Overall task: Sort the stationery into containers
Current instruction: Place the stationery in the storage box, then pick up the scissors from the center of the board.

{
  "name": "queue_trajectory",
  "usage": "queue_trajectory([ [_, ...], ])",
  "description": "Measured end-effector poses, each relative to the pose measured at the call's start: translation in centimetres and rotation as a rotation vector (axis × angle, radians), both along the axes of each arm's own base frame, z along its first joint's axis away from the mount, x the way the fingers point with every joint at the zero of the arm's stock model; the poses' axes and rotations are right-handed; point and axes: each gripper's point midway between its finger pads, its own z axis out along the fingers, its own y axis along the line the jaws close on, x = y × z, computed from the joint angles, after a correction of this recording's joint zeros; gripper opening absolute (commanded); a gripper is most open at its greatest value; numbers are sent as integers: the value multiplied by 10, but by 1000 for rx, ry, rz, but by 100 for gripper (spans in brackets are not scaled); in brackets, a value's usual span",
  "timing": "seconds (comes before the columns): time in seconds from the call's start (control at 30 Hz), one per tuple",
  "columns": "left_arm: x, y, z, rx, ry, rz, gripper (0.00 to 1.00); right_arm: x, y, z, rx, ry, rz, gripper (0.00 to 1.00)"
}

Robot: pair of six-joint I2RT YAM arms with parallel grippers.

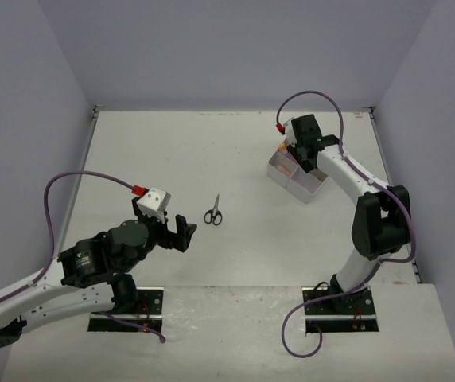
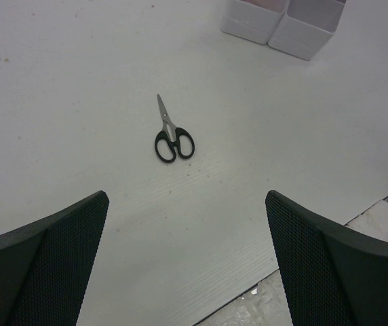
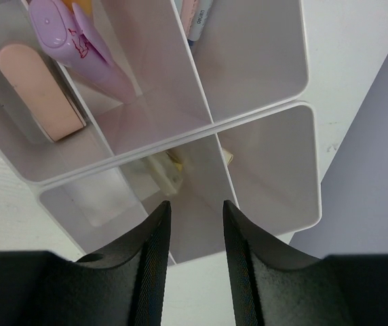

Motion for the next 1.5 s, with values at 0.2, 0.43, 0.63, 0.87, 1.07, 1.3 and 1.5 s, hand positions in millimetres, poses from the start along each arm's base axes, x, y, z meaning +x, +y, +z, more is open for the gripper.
queue_trajectory([
  [0.2,0,-1,-2,9,4,0,100,-2,3,-1,21,7,3,43],
  [0.43,6,-7,-18,81,38,22,100,-17,47,48,159,-102,93,97],
  [0.63,14,-24,-56,152,157,103,100,-73,134,137,482,-387,350,99],
  [0.87,75,-24,-126,233,325,274,92,-100,161,140,821,-384,345,99],
  [1.07,104,-17,-171,270,448,293,72,-91,160,118,873,-304,268,99],
  [1.3,107,-33,-195,287,534,220,51,-90,154,121,895,-315,244,99],
  [1.5,112,-39,-190,272,524,209,50,-95,156,123,912,-307,264,99],
])
